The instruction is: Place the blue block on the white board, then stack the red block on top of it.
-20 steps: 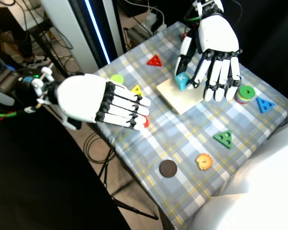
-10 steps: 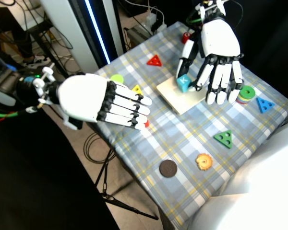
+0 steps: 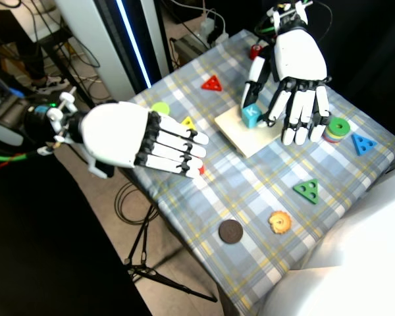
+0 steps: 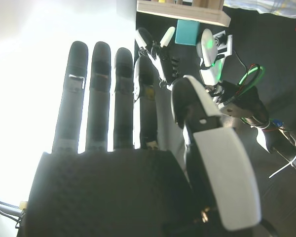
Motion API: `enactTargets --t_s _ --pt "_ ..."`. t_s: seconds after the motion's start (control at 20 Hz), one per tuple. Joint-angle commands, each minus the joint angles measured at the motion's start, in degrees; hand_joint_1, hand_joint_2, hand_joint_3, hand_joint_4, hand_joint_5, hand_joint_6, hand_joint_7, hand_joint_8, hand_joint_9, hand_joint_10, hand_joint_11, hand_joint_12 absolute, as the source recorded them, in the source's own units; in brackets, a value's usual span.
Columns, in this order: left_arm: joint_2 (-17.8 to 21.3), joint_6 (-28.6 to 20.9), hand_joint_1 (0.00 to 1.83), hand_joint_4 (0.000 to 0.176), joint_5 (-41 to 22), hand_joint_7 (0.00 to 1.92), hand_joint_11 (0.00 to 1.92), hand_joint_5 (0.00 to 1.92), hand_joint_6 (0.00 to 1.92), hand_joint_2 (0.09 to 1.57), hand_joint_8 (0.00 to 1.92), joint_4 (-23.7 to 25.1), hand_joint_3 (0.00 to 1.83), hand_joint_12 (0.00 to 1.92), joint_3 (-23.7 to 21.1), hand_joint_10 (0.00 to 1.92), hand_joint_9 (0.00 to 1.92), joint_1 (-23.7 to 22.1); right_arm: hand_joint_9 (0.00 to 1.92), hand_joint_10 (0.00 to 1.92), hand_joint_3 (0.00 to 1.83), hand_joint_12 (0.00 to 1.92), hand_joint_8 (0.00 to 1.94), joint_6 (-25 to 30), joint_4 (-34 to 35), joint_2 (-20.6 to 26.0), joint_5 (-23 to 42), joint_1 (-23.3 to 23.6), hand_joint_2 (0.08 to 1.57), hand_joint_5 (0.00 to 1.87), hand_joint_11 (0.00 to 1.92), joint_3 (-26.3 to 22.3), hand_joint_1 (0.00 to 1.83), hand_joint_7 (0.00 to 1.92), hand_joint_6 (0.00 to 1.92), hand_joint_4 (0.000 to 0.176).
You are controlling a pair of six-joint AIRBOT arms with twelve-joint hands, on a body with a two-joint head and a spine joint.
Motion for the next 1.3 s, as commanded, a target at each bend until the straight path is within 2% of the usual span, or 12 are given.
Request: enactTargets --t_s 0.0,0.2,0.25,0.3,0.4,0.45,0.5,0.55,0.75,0.85,1.1,1.25 --pt "-0.3 -0.1 1.02 0.176 -5.6 0.51 0.00 0.97 0.99 1.11 0.00 1.2 0.00 0.63 0.2 0.00 0.41 -0.4 0.63 0.00 0.00 0.39 0.00 0.5 1.1 0.0 7.0 0.9 1.41 0.58 0.43 0.3 0.53 0.67 0.00 0.000" --pt "-0.2 -0.1 1.02 0.176 -5.8 0.52 0.00 0.98 0.97 1.10 0.00 1.2 0.00 0.63 0.1 0.00 0.42 -0.3 0.63 0.00 0.00 0.39 0.00 0.5 1.1 0.0 7.0 0.9 1.41 0.58 0.42 0.3 0.54 0.67 0.00 0.000" --pt "-0.2 -0.1 1.02 0.105 -5.9 0.52 0.00 0.87 0.37 1.03 0.01 1.1 0.00 0.63 0.0 0.00 0.42 -0.2 0.62 0.00 0.00 0.39 0.00 0.5 1.1 0.0 7.0 0.9 1.40 0.58 0.42 0.3 0.54 0.67 0.00 0.000" --pt "-0.1 -0.1 1.03 0.093 -6.2 0.51 0.00 0.87 0.12 1.01 0.00 1.1 0.00 0.63 -0.1 0.00 0.41 -0.1 0.62 0.00 0.00 0.39 0.00 0.6 1.1 -0.1 7.0 0.9 1.40 0.59 0.42 0.3 0.54 0.67 0.00 0.000" --pt "0.2 -0.1 1.04 0.099 -6.7 0.50 0.00 0.85 0.01 0.99 0.00 1.1 0.00 0.64 -0.6 0.00 0.41 0.1 0.63 0.00 0.00 0.39 0.00 0.6 1.1 -0.1 7.0 0.9 1.40 0.59 0.43 0.3 0.56 0.67 0.00 0.000" --pt "0.3 -0.1 1.03 0.122 -6.9 0.49 0.00 0.81 0.00 0.99 0.00 1.1 0.00 0.64 -0.7 0.00 0.40 0.1 0.64 0.00 0.00 0.39 0.00 0.6 1.1 -0.1 7.0 0.9 1.40 0.59 0.43 0.3 0.58 0.68 0.00 0.000" --pt "0.3 -0.1 1.03 0.122 -7.0 0.49 0.00 0.81 0.00 0.99 0.00 1.1 0.00 0.64 -0.7 0.00 0.40 0.2 0.64 0.00 0.00 0.39 0.00 0.6 1.1 -0.1 7.0 0.9 1.40 0.59 0.43 0.3 0.58 0.68 0.00 0.000" --pt "0.4 -0.1 1.02 0.135 -7.1 0.48 0.00 0.77 0.00 0.99 0.00 1.1 0.00 0.62 -0.8 0.00 0.39 0.2 0.64 0.00 0.00 0.39 0.00 0.6 1.1 -0.1 6.9 0.9 1.39 0.58 0.43 0.3 0.59 0.68 0.00 0.000" --pt "2.3 -0.6 0.96 0.149 -11.5 0.41 0.00 0.57 0.00 0.99 0.00 1.2 0.00 0.61 -3.5 0.00 0.36 1.6 0.63 0.00 0.00 0.39 0.00 0.7 1.1 -0.1 6.9 1.0 1.38 0.57 0.41 0.3 0.61 0.66 0.00 0.000" --pt "4.5 -6.5 0.88 0.174 -15.9 0.33 0.00 0.41 0.00 0.99 0.00 3.4 0.00 0.49 -5.8 0.00 0.33 3.0 0.57 0.00 0.00 0.37 0.00 0.7 1.1 -0.4 6.5 1.3 1.34 0.52 0.37 0.3 0.57 0.59 0.00 0.000" --pt "10.2 -19.4 0.81 0.169 -26.5 0.28 0.00 0.32 0.00 0.94 0.00 9.7 0.00 0.44 -11.7 0.00 0.30 6.8 0.50 0.00 0.00 0.80 0.00 0.6 0.5 -2.9 0.2 4.0 1.10 0.42 0.15 3.0 0.76 0.47 0.00 0.005" --pt "14.9 -24.2 0.75 0.176 -31.7 0.25 0.00 0.33 0.00 0.93 0.00 14.1 0.00 0.28 -16.6 0.00 0.24 10.6 0.47 0.00 0.00 0.82 0.00 0.6 -0.1 -5.7 -5.9 6.6 1.04 0.43 0.16 6.3 0.79 0.43 0.00 0.000"
